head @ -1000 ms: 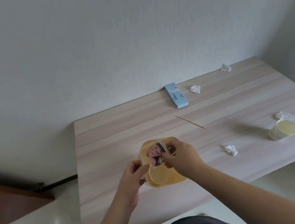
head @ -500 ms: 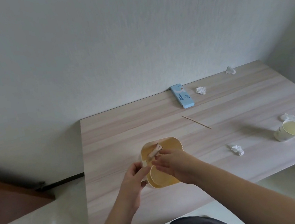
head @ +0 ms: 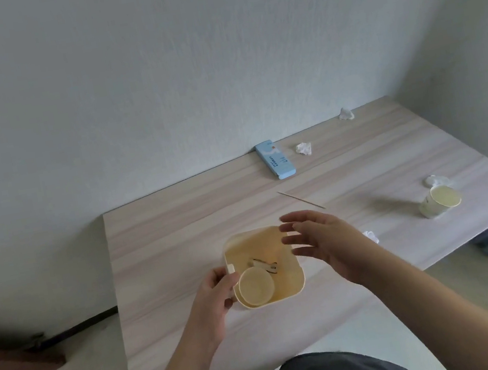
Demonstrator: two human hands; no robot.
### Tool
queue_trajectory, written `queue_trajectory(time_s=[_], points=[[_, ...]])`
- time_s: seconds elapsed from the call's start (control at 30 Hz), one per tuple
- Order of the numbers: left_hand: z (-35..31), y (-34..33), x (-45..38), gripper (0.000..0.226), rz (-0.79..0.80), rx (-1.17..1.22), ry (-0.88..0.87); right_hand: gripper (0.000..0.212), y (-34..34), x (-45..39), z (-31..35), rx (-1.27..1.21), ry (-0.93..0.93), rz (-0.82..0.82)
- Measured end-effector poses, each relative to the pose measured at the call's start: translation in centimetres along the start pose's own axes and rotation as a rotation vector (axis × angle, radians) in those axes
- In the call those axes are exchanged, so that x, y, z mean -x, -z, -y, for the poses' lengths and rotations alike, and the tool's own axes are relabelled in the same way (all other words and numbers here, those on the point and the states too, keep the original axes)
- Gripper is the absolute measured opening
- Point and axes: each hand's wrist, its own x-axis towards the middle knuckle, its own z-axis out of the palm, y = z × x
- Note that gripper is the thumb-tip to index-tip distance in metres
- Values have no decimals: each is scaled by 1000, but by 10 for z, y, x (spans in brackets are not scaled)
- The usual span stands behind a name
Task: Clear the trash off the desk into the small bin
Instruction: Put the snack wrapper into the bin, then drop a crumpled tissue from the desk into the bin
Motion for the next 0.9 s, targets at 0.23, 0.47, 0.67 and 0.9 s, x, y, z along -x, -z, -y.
queue_trajectory(time_s=[0.23,0.47,0.67,0.9], points=[[-8,-45,-24,35,19,-23,14,23,86,-31,-24,193,63,-327],[-5,-102,-54,22,-22,-67,23,37,191,-86,-76,1207,121,-374],[3,-165,-70,32,-116,-72,70,46,245,-125,-117,1351,-27,-97],[8,-207,-80,26,-212,-54,55,44,273,-153,-137,1487,91,91]])
